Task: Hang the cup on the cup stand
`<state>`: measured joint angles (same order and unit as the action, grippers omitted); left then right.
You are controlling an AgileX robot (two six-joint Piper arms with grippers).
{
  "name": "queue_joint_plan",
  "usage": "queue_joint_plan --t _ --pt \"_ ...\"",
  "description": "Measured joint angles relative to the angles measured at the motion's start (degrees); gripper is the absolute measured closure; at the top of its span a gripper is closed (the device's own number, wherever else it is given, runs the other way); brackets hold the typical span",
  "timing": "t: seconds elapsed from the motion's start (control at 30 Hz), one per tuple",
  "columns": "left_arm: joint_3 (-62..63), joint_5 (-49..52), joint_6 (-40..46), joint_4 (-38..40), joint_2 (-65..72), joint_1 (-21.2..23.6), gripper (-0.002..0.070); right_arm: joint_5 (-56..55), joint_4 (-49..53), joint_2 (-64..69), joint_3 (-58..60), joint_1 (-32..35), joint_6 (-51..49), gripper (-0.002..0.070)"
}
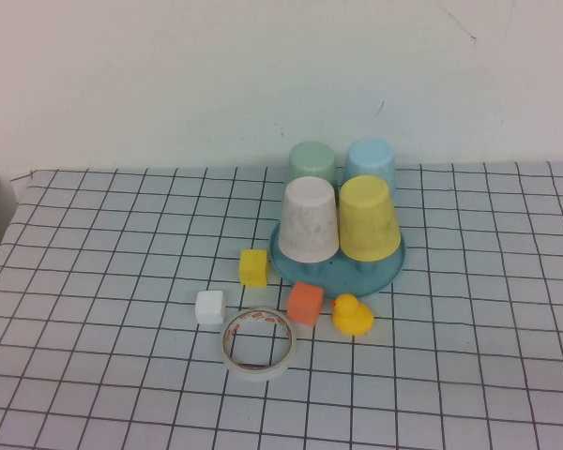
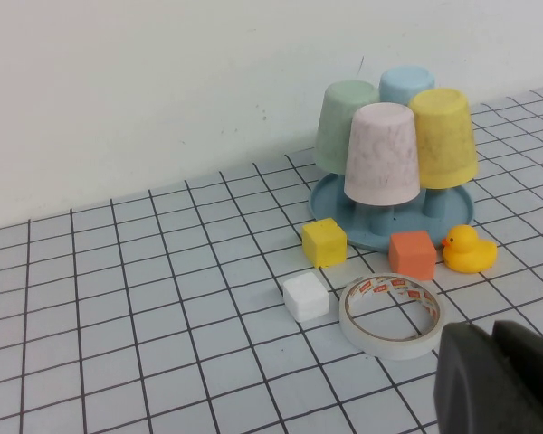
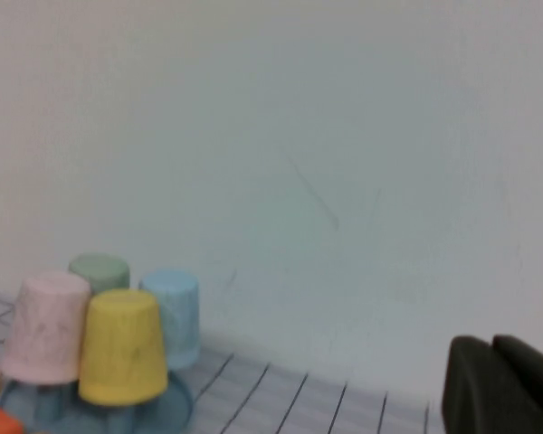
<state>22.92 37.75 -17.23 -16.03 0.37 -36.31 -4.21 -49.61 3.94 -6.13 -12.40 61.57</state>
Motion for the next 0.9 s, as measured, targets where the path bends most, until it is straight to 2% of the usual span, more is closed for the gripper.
queue_joint_plan --t 0.13,0.17,0.23,0.43,0.63,0.9 --pt "0.0 0.0 0.0 0.0 0.0 0.0 0.0669 4.6 37.5 -1.7 4.6 4.7 -45.6 0.0675" --pt "0.0 0.0 0.0 0.0 0.0 0.0 0.0669 6.5 42.8 -2.6 5.2 6.0 -54.1 0.0676" --pt "0.0 0.0 0.0 0.0 0.0 0.0 0.0669 10.0 50.7 -4.0 6.5 9.5 -63.3 0.0676" --pt "0.0 0.1 0.0 0.0 0.0 0.0 0.0669 13.5 53.9 -4.7 7.6 17.1 -65.5 0.0676" --pt "0.0 0.1 0.0 0.0 0.0 0.0 0.0669 21.0 54.2 -4.7 7.6 17.2 -65.5 0.0676" --pt "0.0 0.1 0.0 0.0 0.0 0.0 0.0669 22.6 54.8 -4.7 7.5 14.1 -66.6 0.0676"
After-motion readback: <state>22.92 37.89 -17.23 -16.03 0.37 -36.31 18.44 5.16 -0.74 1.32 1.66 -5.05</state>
